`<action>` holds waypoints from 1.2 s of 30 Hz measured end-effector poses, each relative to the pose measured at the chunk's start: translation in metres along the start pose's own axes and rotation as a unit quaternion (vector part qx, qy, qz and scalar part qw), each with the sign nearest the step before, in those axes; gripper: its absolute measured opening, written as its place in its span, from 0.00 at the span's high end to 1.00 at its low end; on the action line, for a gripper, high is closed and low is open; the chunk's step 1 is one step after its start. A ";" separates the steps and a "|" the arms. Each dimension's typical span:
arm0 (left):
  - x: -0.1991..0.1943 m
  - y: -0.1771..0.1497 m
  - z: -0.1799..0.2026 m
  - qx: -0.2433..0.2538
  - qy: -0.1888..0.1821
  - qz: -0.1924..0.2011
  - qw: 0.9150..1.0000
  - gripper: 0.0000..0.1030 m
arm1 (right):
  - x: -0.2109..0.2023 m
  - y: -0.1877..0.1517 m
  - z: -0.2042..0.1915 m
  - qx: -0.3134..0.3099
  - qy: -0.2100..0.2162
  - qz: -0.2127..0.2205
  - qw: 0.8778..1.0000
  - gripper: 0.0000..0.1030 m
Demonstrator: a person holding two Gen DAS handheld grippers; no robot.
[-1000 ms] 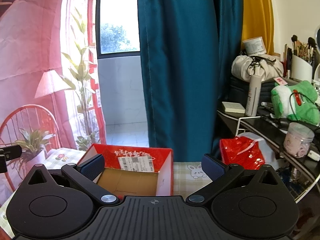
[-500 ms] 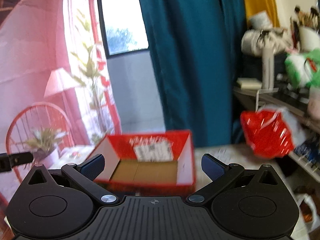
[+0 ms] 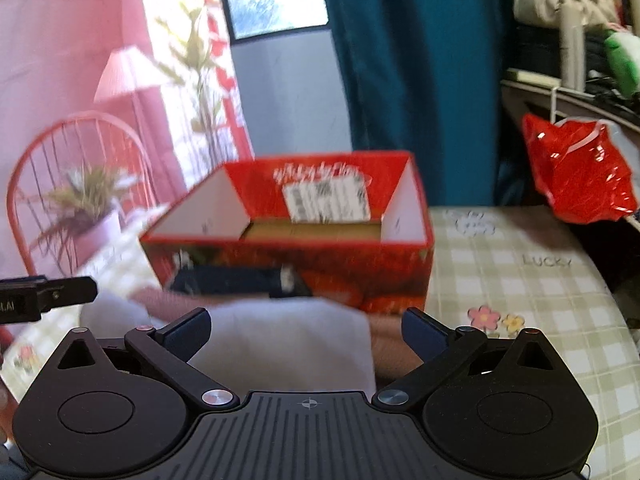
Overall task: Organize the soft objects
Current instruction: 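Lower both tools and close each on a white cloth, then carry the white cloths into the red box and open both tools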
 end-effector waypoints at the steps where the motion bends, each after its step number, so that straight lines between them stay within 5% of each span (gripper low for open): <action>1: 0.004 -0.004 0.000 -0.005 -0.009 -0.005 1.000 0.03 | 0.004 -0.002 0.000 -0.001 -0.002 -0.008 1.000 0.06; 16: 0.041 -0.038 0.003 -0.022 -0.103 -0.035 0.994 0.12 | 0.031 -0.016 0.011 0.018 0.021 -0.070 0.997 0.27; 19: 0.042 -0.035 0.000 -0.030 -0.113 -0.036 0.992 0.27 | 0.033 -0.018 0.007 0.015 0.034 -0.081 0.996 0.36; 21: 0.040 -0.033 -0.005 -0.048 -0.128 -0.025 0.990 0.50 | 0.034 -0.017 0.006 0.018 0.047 -0.088 0.995 0.51; 24: 0.036 -0.031 -0.007 -0.055 -0.130 -0.015 0.990 0.68 | 0.031 -0.015 0.000 0.006 0.062 -0.090 0.994 0.67; 29: 0.028 -0.025 -0.005 -0.046 -0.124 -0.002 0.991 0.78 | 0.023 -0.010 -0.004 -0.004 0.078 -0.084 0.993 0.86; 36: 0.002 0.001 -0.002 -0.017 -0.115 0.045 0.992 0.79 | 0.006 0.006 -0.009 -0.008 0.100 -0.058 0.993 0.90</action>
Point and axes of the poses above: each gripper's, at about its wrist camera, not at the fingertips, and x roughly the way its jaws point, z to its right, y to its top, the point moved 1 cm from there along x, roughly the way its jaws point, and after that the axes turned 13 degrees about x, right-handed, at the moved point
